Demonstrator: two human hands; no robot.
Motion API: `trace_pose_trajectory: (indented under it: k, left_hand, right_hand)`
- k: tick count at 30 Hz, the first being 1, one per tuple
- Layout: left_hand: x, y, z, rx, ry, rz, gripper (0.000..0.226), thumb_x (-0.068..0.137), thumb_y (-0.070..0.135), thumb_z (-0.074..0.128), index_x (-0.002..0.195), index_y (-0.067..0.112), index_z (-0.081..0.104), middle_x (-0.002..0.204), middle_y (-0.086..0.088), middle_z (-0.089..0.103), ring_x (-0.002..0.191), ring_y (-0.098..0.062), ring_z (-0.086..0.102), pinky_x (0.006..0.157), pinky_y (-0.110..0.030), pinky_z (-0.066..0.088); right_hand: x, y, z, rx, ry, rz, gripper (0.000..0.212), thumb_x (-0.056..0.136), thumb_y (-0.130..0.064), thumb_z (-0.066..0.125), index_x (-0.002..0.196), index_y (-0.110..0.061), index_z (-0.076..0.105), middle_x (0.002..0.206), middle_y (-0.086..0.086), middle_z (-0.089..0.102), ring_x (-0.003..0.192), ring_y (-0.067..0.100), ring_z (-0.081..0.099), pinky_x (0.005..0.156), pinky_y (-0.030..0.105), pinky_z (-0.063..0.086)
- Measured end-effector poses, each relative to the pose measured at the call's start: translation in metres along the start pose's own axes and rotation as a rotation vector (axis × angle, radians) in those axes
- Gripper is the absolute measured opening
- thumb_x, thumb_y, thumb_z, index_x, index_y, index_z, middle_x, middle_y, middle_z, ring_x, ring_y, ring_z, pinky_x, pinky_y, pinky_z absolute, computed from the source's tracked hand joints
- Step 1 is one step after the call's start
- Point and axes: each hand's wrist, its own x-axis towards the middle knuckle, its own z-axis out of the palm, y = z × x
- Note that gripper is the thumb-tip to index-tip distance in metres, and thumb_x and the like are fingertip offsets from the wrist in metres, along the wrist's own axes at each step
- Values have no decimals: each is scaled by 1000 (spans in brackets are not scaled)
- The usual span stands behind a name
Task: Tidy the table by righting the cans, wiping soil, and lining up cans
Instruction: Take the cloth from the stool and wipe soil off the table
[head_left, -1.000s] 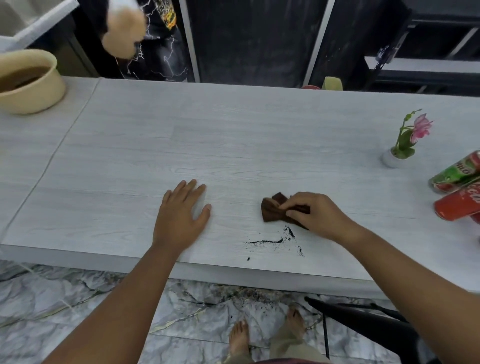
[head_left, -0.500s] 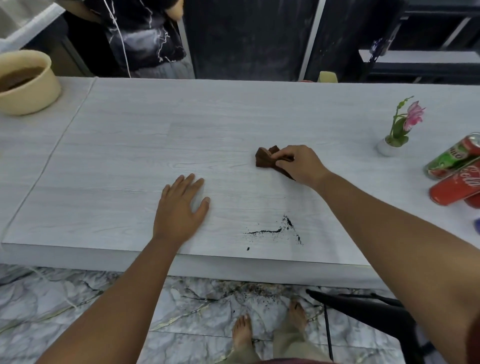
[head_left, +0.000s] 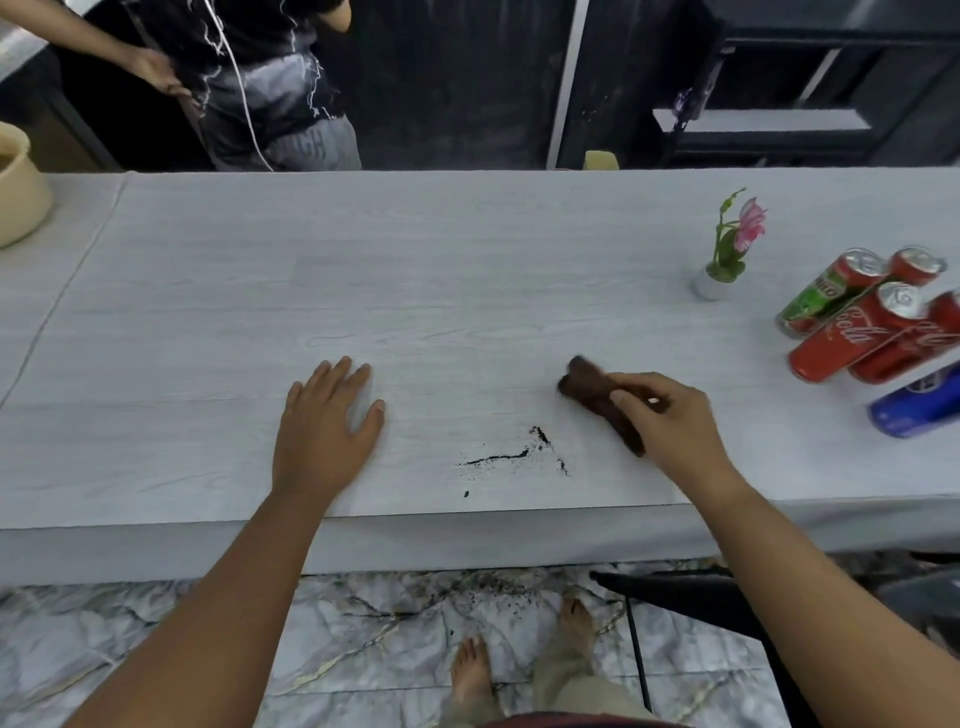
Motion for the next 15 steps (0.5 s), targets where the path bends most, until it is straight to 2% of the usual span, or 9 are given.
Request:
trace_pose_trajectory:
  k: [2,6,10,15]
  left_hand:
    - [0,0,0,5,-3,6,62,109,55,46,163,24,52,175,-1,40,165,-24,29,135,-54,19]
    - [-2,2,0,20,-13,6,66,108,57,40,163,23,50,175,-2,39,166,-25,29,135,-54,18]
    - [-5,3,1,24,0,-2,57,112,48,51,164,23,50,176,-2,38,166,-24,27,136,-53,17]
    - [-10,2,1,7,1,-19,56,112,47,52,164,25,49,176,-1,38,167,-22,27,136,-51,16]
  right_hand:
    - [2,10,-27,-52,148,28,24,96,-10,76,111,-27,85,105,-20,81,102,-1,73,90,12,52]
    - [5,44,-70,-364,323,134,27,100,-12,68,125,-15,80,122,8,78,114,29,70,99,29,47]
    - [-4,52,-61,-473,315,179,29,103,-14,64,130,-12,75,126,14,74,114,35,68,95,31,46]
    - [-29,24,-4,-421,264,67,28,102,-12,66,128,-11,76,120,10,75,108,29,69,94,34,53]
